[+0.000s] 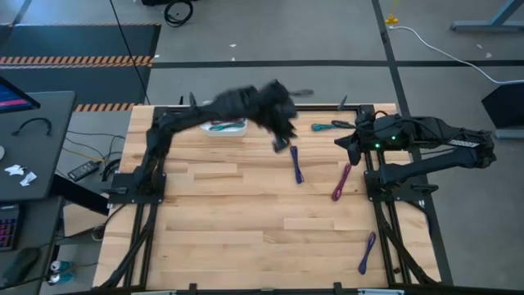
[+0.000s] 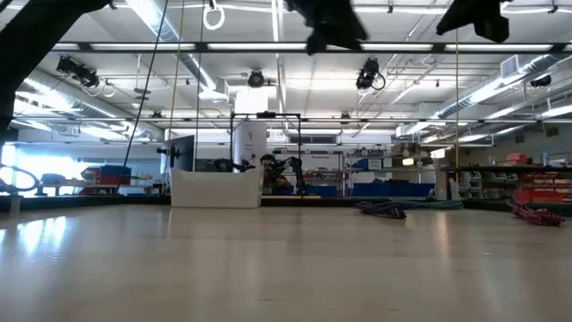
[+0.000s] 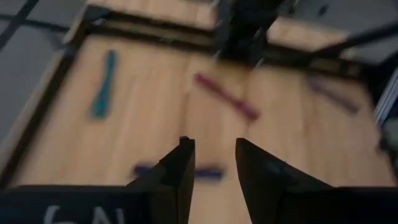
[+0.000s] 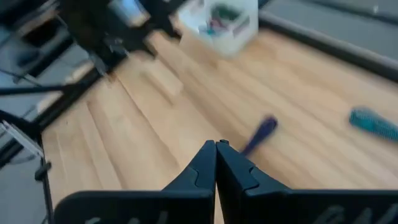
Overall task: Pick and place USB-C Cables
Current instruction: Put the top violet charger cable into the white bin
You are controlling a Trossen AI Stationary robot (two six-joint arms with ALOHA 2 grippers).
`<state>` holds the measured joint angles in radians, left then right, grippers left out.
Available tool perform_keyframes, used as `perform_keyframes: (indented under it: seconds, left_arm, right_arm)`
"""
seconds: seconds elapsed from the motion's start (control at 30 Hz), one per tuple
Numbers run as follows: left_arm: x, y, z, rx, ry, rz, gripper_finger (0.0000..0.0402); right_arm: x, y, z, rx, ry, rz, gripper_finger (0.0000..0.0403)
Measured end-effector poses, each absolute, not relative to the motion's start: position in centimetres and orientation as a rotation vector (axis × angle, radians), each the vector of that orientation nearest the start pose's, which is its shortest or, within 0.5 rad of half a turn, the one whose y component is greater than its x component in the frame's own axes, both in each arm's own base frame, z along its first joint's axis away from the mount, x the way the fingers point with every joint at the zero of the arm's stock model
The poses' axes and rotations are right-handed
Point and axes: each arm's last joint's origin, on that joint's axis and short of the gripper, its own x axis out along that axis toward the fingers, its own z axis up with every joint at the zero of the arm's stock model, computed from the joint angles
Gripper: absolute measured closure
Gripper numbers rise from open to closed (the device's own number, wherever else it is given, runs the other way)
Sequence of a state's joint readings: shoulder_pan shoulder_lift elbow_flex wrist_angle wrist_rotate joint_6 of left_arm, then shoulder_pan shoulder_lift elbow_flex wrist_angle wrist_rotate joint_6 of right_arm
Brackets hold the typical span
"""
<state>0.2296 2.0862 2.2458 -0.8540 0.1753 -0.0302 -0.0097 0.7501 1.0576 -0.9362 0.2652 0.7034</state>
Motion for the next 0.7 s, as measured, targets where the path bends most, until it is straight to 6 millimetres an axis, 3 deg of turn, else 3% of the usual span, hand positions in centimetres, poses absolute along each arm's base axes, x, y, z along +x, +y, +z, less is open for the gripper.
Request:
perform_keyframes:
  seconds: [0.13,0.27,0.43,0.7]
  left_arm:
    - [48.3,6.2,32.8,-0.332,0.566,0.074,0.029]
    - [49.8,4.0,28.2,-0.584,0.537,0.188,0.0288]
    - [50.1,4.5,22.2,-0.727,0.64,0.337,0.0247]
    - [50.6,6.0,16.9,-0.694,0.707,0.533,0.0148]
  right_arm:
    - [11.3,-0.8,35.0,0.667,0.607,-0.503,0.0394]
    - [10.6,-0.7,34.3,0.72,0.696,-0.541,0.0393]
    - [10.5,-0.7,34.2,0.701,0.712,-0.552,0.0393]
    - [10.5,-0.7,34.2,0.65,0.717,-0.532,0.0393]
